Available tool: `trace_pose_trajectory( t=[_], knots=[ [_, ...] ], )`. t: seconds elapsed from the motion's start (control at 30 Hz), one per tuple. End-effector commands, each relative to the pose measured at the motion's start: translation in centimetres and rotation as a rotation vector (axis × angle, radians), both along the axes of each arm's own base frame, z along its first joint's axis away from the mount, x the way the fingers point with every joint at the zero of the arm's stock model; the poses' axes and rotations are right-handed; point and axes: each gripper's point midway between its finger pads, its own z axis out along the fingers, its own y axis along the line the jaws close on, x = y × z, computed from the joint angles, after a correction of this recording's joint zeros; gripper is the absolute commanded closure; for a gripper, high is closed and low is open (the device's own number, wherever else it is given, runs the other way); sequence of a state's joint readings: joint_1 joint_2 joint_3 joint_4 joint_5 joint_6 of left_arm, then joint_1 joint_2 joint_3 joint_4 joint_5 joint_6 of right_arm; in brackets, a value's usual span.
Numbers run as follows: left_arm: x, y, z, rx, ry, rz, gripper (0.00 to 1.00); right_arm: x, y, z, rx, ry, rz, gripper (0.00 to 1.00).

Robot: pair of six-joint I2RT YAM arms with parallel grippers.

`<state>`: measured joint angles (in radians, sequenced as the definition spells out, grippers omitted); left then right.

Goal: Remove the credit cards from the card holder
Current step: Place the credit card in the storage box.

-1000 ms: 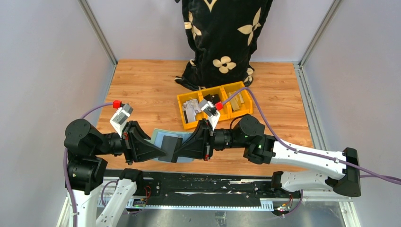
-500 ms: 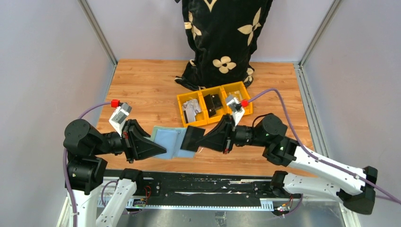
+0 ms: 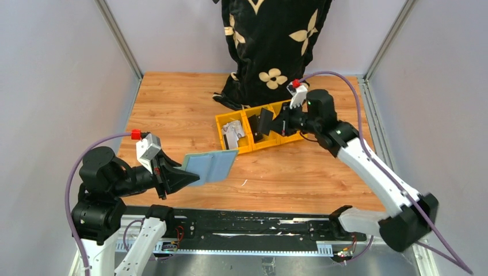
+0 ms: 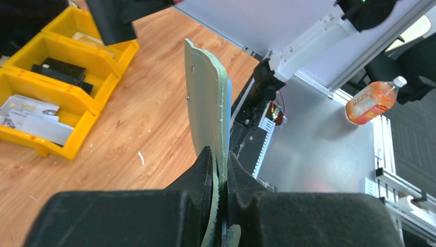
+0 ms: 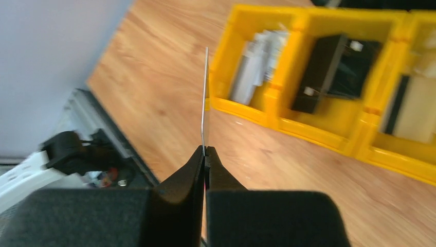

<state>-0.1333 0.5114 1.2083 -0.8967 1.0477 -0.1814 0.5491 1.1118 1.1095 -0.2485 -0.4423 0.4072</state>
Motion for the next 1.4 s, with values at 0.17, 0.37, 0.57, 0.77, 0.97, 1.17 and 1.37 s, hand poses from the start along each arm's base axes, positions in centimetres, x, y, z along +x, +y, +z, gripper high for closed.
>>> trace_pose_trajectory(
  t=[0.17,0.37,0.57,0.77,0.97,1.17,1.37],
  knots=[
    [-4.3,-0.5,-0.1,0.009,-0.140,-0.210,1.00,9.1,-2.3,-10.3,-0.386,0.151,-0.088,1.00],
    [-5.7,-0.1,0.3,0.050,-0.374,-0.216,1.00,12.2,-0.8,-15.2,-0.475,0.255,-0.042,1.00],
    [-6.8,0.0,0.5,0.068,-0.509,-0.248,1.00,14.1,1.0,-17.2,-0.486,0.278,-0.006,1.00],
    [-7.2,0.2,0.7,0.104,-0.675,-0.250,1.00,15.2,2.6,-16.8,-0.483,0.238,0.001,0.82],
    [-7.5,0.2,0.9,0.129,-0.799,-0.263,1.00,15.4,3.3,-11.1,-0.458,0.058,-0.068,0.42],
    [-6.4,0.8,-0.5,0.208,-0.957,-0.208,1.00,9.8,5.4,-0.7,-0.149,-0.124,0.007,0.27],
    [-4.5,1.6,-1.9,0.333,-1.147,-0.135,1.00,-3.8,10.2,7.0,0.145,-0.362,0.341,0.29]
  ],
)
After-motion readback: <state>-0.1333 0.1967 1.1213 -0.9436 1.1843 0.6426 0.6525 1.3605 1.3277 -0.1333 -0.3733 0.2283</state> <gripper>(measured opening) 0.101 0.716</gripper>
